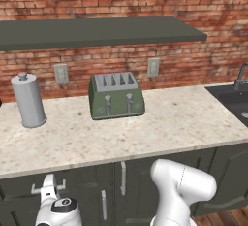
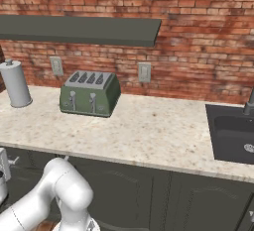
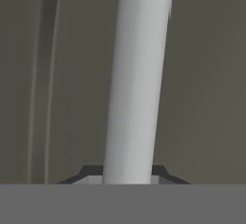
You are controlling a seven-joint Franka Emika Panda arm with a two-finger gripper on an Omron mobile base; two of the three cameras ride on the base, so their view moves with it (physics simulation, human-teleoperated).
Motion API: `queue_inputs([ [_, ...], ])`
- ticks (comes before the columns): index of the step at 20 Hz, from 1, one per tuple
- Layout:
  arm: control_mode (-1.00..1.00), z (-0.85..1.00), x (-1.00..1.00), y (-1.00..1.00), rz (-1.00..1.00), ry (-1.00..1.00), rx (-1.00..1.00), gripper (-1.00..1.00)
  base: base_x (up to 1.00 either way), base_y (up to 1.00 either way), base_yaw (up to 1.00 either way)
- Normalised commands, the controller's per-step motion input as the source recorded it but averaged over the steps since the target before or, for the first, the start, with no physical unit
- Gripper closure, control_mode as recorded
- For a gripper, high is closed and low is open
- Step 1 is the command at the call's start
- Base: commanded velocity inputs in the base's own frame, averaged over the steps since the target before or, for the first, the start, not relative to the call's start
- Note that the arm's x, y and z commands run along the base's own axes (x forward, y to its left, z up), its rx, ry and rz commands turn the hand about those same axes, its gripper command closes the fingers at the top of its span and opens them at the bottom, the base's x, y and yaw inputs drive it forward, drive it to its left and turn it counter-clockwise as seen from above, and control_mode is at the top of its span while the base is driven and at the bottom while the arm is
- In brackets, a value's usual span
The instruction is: Take the tongs from the drawer on the left and place them on the dining counter next to the tray containing the hot dog.
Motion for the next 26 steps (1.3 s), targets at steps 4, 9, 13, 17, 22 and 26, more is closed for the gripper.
queue_inputs([
  [4, -1.0, 0.0, -0.19, 0.0, 0.0, 0.0, 0.0, 1.0, 0.0, 0.0, 0.0],
  [9, -1.0, 0.0, -0.23, 0.0, 0.0, 0.0, 0.0, 1.0, 0.0, 0.0, 0.0],
  [13, -1.0, 0.0, -0.19, 0.0, 0.0, 0.0, 0.0, 1.0, 0.0, 0.0, 0.0],
  [17, -1.0, 0.0, -0.19, 0.0, 0.0, 0.0, 0.0, 1.0, 0.0, 0.0, 0.0],
  [22, -1.0, 0.0, -0.27, 0.0, 0.0, 0.0, 0.0, 1.0, 0.0, 0.0, 0.0],
  [26, -1.0, 0.0, -0.34, 0.04, 0.0, 0.0, 0.0, 1.0, 0.0, 0.0, 0.0],
])
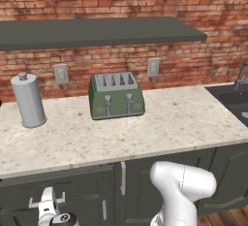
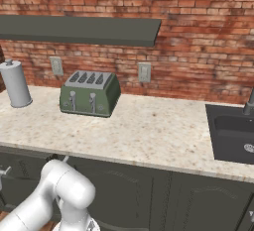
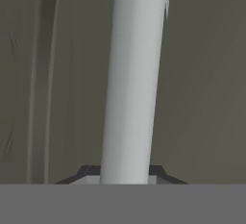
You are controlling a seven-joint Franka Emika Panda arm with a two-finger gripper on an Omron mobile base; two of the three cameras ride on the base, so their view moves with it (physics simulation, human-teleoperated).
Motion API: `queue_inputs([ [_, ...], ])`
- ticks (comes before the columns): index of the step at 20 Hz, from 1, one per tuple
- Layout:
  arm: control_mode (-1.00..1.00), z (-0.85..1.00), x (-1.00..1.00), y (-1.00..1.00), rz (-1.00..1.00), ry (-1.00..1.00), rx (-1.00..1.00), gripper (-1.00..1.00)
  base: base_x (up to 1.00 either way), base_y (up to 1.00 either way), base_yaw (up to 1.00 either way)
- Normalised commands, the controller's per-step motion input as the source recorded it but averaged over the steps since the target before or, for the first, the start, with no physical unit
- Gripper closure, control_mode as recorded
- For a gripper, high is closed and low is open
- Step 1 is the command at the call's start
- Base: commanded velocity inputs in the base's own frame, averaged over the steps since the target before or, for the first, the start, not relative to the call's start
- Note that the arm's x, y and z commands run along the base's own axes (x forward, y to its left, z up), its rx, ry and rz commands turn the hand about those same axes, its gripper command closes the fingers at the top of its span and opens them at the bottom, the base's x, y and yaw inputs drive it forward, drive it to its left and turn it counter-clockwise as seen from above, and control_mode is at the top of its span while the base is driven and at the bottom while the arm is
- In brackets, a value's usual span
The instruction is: Take the tongs from the drawer on the left and place them on the dining counter next to the tray containing the hot dog.
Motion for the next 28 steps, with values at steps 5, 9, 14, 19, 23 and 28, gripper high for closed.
queue_inputs([
  [5, -1.0, 0.0, -0.29, 0.08, 0.0, 0.0, 0.0, 1.0, 0.0, 0.0, 0.0],
  [9, -1.0, 0.0, -0.22, 0.04, 0.0, 0.0, 0.0, 1.0, 0.0, 0.0, 0.0],
  [14, -1.0, 0.0, -0.19, 0.02, 0.0, 0.0, 0.0, 1.0, 0.0, 0.0, 0.0],
  [19, -1.0, 0.0, -0.22, 0.01, 0.0, 0.0, 0.0, 1.0, 0.0, 0.0, 0.0],
  [23, -1.0, 0.0, -0.23, 0.03, 0.0, 0.0, 0.0, 1.0, 0.0, 0.0, 0.0],
  [28, -1.0, 0.0, -0.14, 0.02, 0.0, 0.0, 0.0, 1.0, 0.0, 0.0, 0.0],
])
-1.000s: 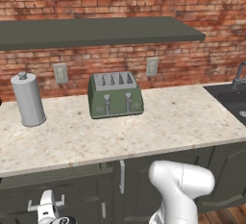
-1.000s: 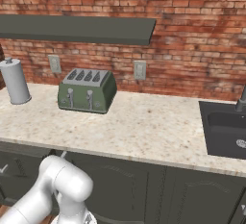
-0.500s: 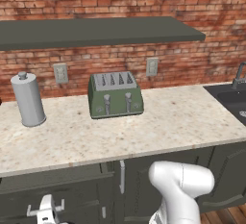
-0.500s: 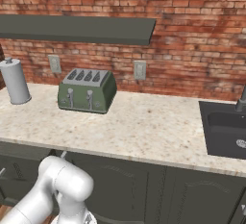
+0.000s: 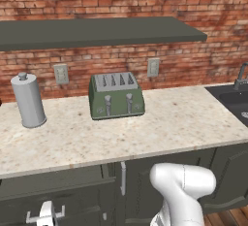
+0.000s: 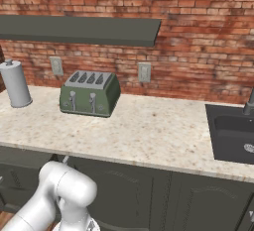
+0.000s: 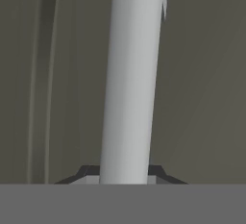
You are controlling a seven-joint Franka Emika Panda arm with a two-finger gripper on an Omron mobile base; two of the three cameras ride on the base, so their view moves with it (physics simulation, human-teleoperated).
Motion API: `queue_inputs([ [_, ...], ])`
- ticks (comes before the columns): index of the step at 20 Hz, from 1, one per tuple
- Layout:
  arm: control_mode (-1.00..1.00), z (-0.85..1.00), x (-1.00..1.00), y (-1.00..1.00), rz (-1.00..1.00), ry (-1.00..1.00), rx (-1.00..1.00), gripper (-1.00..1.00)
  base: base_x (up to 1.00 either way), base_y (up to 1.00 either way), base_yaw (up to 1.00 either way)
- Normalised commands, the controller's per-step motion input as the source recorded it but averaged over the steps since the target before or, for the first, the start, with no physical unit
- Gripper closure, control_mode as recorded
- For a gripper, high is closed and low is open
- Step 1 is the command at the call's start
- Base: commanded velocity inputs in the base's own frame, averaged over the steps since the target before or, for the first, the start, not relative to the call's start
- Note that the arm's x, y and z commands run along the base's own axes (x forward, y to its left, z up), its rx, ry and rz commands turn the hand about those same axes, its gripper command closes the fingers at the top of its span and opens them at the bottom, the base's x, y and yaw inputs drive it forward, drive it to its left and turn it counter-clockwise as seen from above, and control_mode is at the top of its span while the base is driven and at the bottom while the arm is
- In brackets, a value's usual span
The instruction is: Take the tongs from the drawer on the left and place them on the dining counter next to the tray containing the hot dog.
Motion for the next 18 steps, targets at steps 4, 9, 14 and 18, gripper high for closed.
queue_inputs([
  [4, -1.0, 0.0, -0.18, 0.0, 0.0, 0.0, 0.0, 1.0, 0.0, 0.0, 0.0],
  [9, -1.0, 0.0, -0.27, 0.0, 0.0, 0.0, 0.0, 1.0, 0.0, 0.0, 0.0],
  [14, -1.0, 0.0, -0.29, 0.01, 0.0, 0.0, 0.0, 1.0, 0.0, 0.0, 0.0],
  [18, -1.0, 0.0, -0.27, 0.02, 0.0, 0.0, 0.0, 1.0, 0.0, 0.0, 0.0],
])
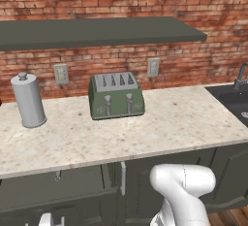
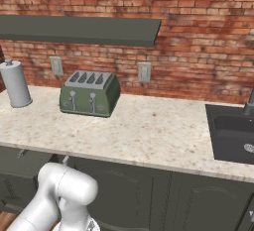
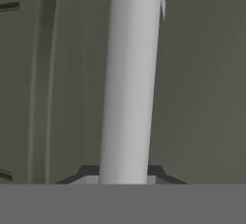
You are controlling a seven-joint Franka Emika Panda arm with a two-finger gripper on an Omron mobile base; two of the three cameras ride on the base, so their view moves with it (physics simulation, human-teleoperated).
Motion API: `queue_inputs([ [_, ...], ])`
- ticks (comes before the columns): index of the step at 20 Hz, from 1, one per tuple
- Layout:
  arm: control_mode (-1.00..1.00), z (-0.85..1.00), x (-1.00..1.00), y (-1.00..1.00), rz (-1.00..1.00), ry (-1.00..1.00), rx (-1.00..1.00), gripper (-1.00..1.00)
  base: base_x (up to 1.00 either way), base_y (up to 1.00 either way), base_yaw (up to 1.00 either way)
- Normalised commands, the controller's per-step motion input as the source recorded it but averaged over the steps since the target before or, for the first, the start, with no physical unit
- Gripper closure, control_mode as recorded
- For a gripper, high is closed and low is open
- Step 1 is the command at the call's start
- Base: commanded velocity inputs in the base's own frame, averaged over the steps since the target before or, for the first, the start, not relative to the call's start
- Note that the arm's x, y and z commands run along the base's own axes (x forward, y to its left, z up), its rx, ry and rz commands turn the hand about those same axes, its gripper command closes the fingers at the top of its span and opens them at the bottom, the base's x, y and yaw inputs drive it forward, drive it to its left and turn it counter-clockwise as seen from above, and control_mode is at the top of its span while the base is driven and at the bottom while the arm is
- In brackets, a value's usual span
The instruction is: Take the tongs from the drawer on the left and place them on the dining counter next to the tray containing the hot dog.
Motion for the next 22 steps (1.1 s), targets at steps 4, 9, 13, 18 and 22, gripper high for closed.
queue_inputs([
  [4, -1.0, 0.0, -0.24, 0.06, 0.0, 0.0, 0.0, 1.0, 0.0, 0.0, 0.0],
  [9, -1.0, 0.0, -0.14, 0.08, 0.0, 0.0, 0.0, 1.0, 0.0, 0.0, 0.0],
  [13, -1.0, 0.0, -0.18, 0.08, 0.0, 0.0, 0.0, 1.0, 0.0, 0.0, 0.0],
  [18, -1.0, 0.0, -0.22, 0.12, 0.0, -0.03, 0.0, 1.0, 0.0, 0.0, 0.0],
  [22, -1.0, 0.0, -0.24, 0.11, 0.0, -0.02, 0.0, 1.0, 0.0, 0.0, 0.0],
])
